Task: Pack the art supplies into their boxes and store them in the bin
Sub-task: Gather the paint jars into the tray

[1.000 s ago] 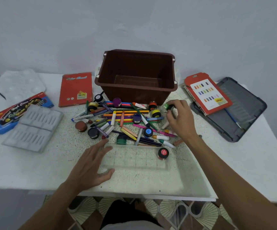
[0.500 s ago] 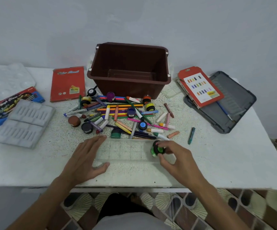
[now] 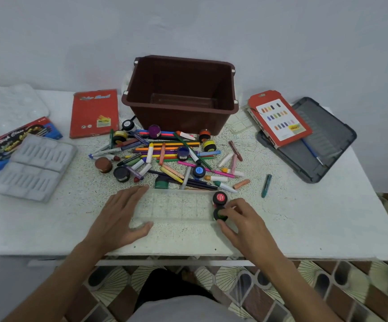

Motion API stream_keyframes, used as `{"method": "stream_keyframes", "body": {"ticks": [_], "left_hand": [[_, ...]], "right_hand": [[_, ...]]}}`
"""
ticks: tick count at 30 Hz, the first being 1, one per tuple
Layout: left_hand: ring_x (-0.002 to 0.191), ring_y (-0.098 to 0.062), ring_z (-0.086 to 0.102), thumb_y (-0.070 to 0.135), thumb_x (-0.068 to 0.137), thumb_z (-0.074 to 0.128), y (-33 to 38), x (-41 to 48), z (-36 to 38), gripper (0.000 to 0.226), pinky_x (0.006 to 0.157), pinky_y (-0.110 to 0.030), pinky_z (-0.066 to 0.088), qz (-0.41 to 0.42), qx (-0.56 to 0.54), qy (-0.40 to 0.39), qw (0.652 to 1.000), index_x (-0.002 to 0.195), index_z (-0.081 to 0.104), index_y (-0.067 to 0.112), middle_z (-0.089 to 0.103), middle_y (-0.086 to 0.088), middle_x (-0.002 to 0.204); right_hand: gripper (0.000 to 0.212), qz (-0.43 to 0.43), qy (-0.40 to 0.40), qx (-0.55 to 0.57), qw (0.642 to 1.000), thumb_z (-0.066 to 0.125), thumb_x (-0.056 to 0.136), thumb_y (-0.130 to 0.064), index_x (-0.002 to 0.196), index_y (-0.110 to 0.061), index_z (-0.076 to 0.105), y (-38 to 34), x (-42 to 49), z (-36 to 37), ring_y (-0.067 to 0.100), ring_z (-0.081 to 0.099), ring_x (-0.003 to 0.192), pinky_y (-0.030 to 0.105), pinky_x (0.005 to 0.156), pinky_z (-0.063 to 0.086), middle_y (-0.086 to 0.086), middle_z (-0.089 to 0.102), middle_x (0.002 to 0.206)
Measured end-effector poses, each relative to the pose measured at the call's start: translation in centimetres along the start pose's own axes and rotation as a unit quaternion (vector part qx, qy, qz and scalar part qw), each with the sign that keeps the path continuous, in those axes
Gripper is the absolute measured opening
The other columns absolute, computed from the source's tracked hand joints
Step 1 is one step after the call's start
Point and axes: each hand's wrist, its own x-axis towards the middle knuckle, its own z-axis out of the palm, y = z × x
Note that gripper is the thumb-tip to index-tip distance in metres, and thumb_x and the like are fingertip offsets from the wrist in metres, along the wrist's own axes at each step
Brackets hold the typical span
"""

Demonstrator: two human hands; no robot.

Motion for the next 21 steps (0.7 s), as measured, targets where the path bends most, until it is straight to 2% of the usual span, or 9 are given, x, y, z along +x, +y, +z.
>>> {"method": "stream_keyframes", "body": {"ticks": [4,7,13,17,21], "left_hand": [[0.125,-0.022,0.049,0.058,0.08,0.061,-0.2,0.0,0.1,0.086,0.103,-0.034,0.038,-0.004,-0.002,-0.004,1.0,0.148,0.038,0.011,0.048,-0.005,0.142],[0.125,-0.022,0.049,0.059,0.08,0.061,-0.2,0.0,0.1,0.086,0.103,-0.034,0.038,-0.004,-0.001,-0.005,1.0,0.148,0.038,0.011,0.048,-0.005,0.142],[0.124,-0.022,0.05,0.058,0.08,0.062,-0.1,0.0,0.1,0.086,0.102,-0.034,0.04,0.0,0.001,-0.003,1.0,0.148,0.039,0.01,0.049,-0.005,0.141],[0.124,-0.021,0.05,0.058,0.08,0.062,0.1,0.1,0.0,0.085,0.101,-0.032,0.039,0.003,-0.001,0.003,1.0,0.147,0.041,0.009,0.049,-0.004,0.141],[0.124,-0.02,0.05,0.058,0.08,0.064,0.0,0.0,0.0,0.085,0.102,-0.032,0.039,0.0,-0.003,0.002,1.0,0.147,0.041,0.011,0.049,-0.003,0.141]], "right_hand": [[0.023,0.019,-0.012,0.045,0.999,0.059,0.094,-0.033,0.103,-0.016,0.07,0.2,0.4,-1.0,0.01,0.058,0.085,0.019,0.074,0.047,-0.003,0.056,0.102],[0.02,0.037,0.012,0.057,0.998,0.058,0.095,-0.03,0.104,-0.016,0.07,0.5,2.1,-2.1,0.007,0.057,0.081,0.02,0.072,0.046,-0.005,0.058,0.097],[0.014,0.049,0.026,0.036,0.998,0.064,0.093,-0.018,0.104,-0.012,0.07,1.3,7.5,-3.1,0.017,0.061,0.08,0.037,0.069,0.054,0.001,0.063,0.092],[0.017,0.056,0.017,0.004,0.998,0.061,0.095,-0.02,0.108,-0.014,0.068,1.8,11.5,-2.4,0.02,0.061,0.079,0.036,0.069,0.052,0.003,0.063,0.094],[0.031,0.057,-0.006,-0.046,0.997,0.057,0.094,-0.02,0.124,-0.017,0.063,2.4,14.8,-1.3,0.03,0.058,0.087,0.033,0.065,0.043,0.012,0.062,0.095]]}}
